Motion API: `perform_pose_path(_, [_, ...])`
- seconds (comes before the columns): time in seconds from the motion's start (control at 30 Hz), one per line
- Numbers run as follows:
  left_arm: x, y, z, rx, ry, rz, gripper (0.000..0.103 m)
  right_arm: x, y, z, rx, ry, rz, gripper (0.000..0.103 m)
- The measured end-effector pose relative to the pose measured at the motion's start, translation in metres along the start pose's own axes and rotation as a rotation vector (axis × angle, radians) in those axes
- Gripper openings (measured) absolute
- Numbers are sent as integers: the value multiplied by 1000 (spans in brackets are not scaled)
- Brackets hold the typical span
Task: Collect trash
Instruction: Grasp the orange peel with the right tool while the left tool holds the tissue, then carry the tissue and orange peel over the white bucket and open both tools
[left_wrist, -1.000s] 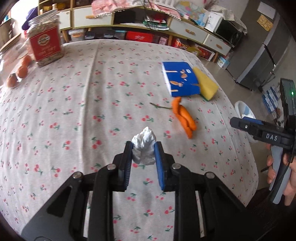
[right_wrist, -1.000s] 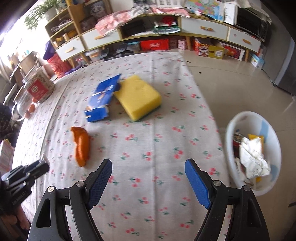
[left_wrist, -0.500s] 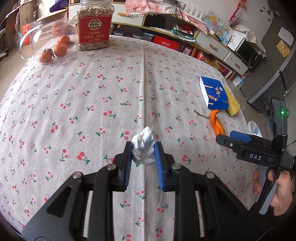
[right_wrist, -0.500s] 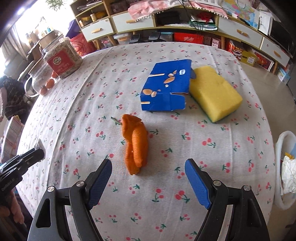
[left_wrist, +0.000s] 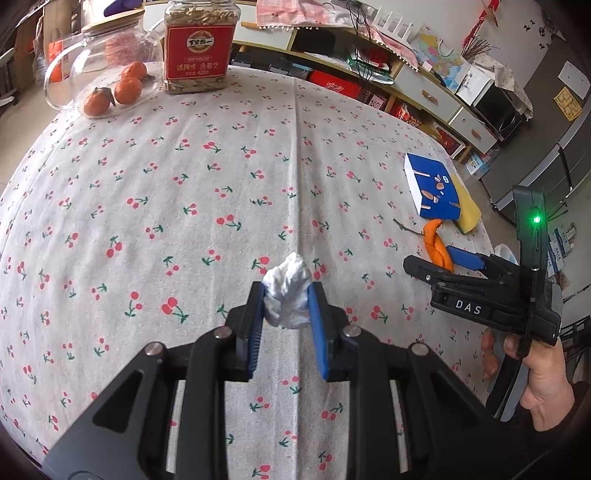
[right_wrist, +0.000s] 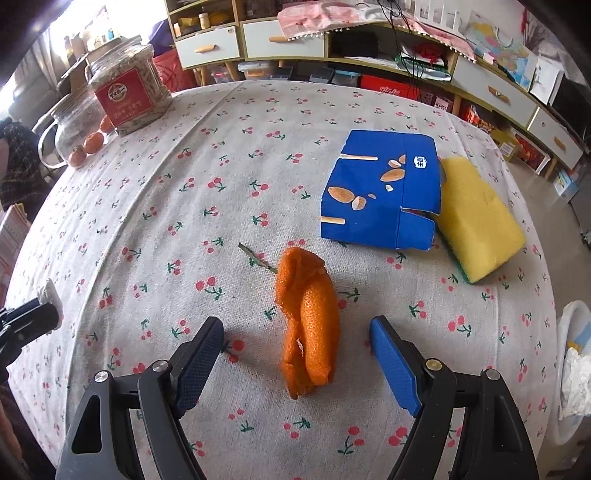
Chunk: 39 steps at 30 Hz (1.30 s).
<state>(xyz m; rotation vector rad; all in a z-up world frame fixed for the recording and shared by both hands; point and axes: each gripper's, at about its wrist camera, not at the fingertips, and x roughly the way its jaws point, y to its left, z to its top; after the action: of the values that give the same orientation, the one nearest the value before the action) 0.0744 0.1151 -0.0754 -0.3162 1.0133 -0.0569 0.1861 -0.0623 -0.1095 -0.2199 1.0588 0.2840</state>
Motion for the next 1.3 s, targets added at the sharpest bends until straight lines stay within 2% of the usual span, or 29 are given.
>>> perform_pose_path(0.1, [0,1,0,-2,0,2,26,0,3,1,-15,-11,-8,78])
perform_pose_path(0.27, [0,0,0,-2,1,2,26,-3,12,3,-64,-29,-4,47])
perform_pose_path(0.37, [1,1,-1,-2,2,0,26,-5,16,2,-84,-35,0,30])
perform_pose_path(0.4, [1,1,-1,-2,3,-1,26,-6,17,2,-89,-38,-3,28])
perform_pose_path(0.6, [0,-1,0,-6,-1,-11,26,-17,16,0,-104,-61,-2,25])
perform_pose_path(0.9, [-5,-15,0,25,-14,-20,26,-44,-13,-8,-39,-95,26,25])
perform_pose_path(1.3, [3,-66,-2,121,-9,-42,26,-78,-66,-31,59,-122,57,25])
